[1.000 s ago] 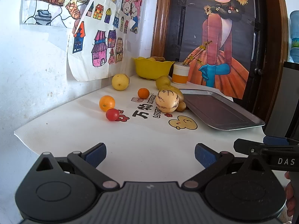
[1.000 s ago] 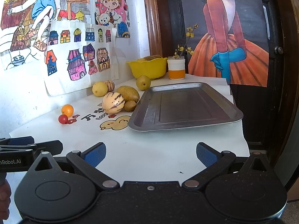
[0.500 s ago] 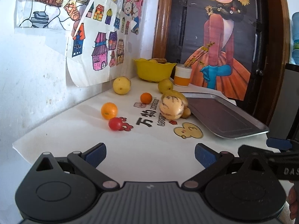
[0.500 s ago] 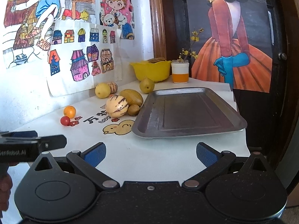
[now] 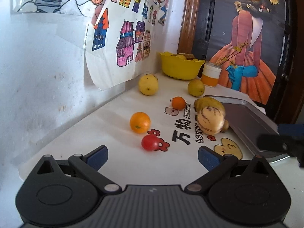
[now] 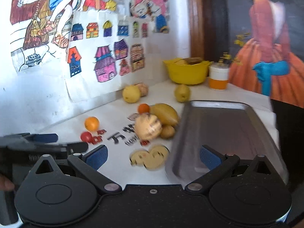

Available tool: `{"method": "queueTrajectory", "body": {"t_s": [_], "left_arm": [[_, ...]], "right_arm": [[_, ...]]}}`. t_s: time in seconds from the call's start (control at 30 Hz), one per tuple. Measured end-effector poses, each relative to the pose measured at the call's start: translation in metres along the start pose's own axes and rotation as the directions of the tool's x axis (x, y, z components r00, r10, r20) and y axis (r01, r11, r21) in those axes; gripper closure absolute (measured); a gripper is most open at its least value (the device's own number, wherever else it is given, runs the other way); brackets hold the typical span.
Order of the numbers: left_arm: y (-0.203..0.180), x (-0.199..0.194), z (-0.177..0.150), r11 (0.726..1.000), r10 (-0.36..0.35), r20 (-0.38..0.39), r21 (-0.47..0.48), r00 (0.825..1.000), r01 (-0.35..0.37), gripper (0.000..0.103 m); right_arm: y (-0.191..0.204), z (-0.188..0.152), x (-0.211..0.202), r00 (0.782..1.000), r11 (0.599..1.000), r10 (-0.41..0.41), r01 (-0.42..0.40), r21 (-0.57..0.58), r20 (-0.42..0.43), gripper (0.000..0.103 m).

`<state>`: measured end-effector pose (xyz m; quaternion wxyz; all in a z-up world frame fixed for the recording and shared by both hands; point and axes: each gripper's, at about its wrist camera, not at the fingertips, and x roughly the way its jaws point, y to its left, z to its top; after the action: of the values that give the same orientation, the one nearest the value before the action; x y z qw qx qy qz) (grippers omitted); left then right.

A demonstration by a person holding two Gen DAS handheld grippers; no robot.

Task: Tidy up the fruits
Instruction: 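Grasp the striped pepino melon with the right tool while the left tool grasps the red cherry tomato, then carry the pepino and tomato onto the metal tray and open both tools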

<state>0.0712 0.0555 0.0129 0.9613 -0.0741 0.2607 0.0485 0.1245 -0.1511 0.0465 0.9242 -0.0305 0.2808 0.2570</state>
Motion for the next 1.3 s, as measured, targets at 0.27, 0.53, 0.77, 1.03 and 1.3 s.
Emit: {"method": "queueTrajectory", "body": {"t_s": [0.27, 0.53, 0.77, 1.03, 1.3], "left_arm": [[-0.004, 0.013, 0.001, 0.999, 0.035, -0.017, 0.026, 0.999, -0.034, 0.005], [-0.01, 0.021, -0.001, 0.999, 0.009, -0.011, 0.051, 1.0, -0.009, 0.024], [-0.016, 0.026, -0.002, 0.994, 0.051, -0.01, 0.096, 0.999, -0.05, 0.046], [-0.018, 0.029, -0.001, 0.992, 0.054, -0.007, 0.113, 0.998, -0.053, 0.074], [-0.018, 0.03, 0.002, 0.995, 0.06, -0.019, 0.084, 0.998, -0.058, 0.08]], "right_arm": [[0.008, 0.04, 0.064, 0.998, 1.0, 0.017, -0.018, -0.025, -0.056, 0.002], [0.008, 0.046, 0.097, 0.995, 0.999, 0.029, -0.031, -0.015, -0.092, 0.017], [0.015, 0.038, 0.109, 0.996, 0.996, -0.046, 0.039, -0.077, -0.08, 0.028], [0.031, 0.027, 0.113, 0.993, 0.966, -0.098, 0.081, -0.245, -0.058, 0.041], [0.026, 0.021, 0.102, 0.998, 0.972, -0.044, 0.032, -0.235, -0.045, 0.046]]}}
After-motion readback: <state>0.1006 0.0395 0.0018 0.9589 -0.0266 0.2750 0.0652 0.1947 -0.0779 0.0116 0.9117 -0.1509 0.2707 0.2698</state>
